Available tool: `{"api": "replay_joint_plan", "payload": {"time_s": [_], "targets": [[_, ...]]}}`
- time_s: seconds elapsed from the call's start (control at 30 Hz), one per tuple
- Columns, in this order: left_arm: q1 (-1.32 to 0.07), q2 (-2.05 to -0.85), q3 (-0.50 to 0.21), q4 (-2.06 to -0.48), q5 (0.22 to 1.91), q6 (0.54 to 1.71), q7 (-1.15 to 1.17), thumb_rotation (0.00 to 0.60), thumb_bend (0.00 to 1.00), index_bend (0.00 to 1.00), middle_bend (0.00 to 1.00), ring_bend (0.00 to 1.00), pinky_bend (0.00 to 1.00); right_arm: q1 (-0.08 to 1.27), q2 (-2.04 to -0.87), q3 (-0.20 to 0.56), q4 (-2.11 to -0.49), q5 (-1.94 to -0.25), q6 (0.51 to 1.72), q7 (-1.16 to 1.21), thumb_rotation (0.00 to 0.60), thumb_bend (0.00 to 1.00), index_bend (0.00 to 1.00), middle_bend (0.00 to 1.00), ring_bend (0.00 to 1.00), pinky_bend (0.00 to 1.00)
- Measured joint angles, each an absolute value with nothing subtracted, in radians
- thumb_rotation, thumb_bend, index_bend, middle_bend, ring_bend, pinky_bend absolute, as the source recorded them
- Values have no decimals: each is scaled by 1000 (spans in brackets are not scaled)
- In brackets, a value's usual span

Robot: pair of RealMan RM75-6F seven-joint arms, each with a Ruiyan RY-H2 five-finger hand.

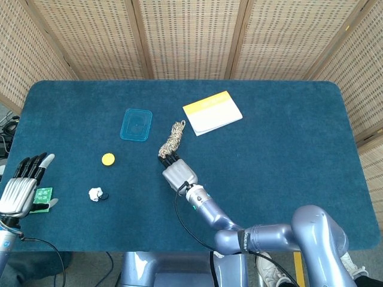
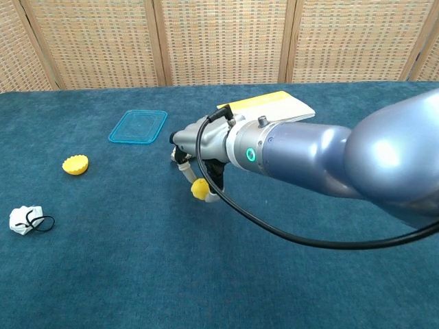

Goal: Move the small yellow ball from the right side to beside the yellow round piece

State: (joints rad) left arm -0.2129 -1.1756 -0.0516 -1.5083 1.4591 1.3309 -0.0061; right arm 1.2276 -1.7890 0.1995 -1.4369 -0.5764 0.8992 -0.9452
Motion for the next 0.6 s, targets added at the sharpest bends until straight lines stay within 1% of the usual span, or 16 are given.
{"api": "replay_joint_plan", "payload": {"time_s": [0.33,0.37,0.5,0.6], "targets": [[-221,-1180,-48,-1510,1455,1318,8,600,0,0,0,0,0,1231,-1829,166,-1360,-557,894,-929,600,257,570,0,0,0],[-221,-1180,-48,-1510,1454,1318,8,600,0,0,0,0,0,1231,-1830,164,-1357,-556,893,-928,600,246,557,0,0,0],[-223,-1180,-48,-1510,1453,1316,10,600,0,0,0,0,0,1231,-1832,158,-1351,-541,895,-933,600,141,471,0,0,0],[-222,-1180,-47,-1511,1454,1318,9,600,0,0,0,0,0,1232,-1833,156,-1351,-531,900,-937,600,135,451,0,0,0]]}}
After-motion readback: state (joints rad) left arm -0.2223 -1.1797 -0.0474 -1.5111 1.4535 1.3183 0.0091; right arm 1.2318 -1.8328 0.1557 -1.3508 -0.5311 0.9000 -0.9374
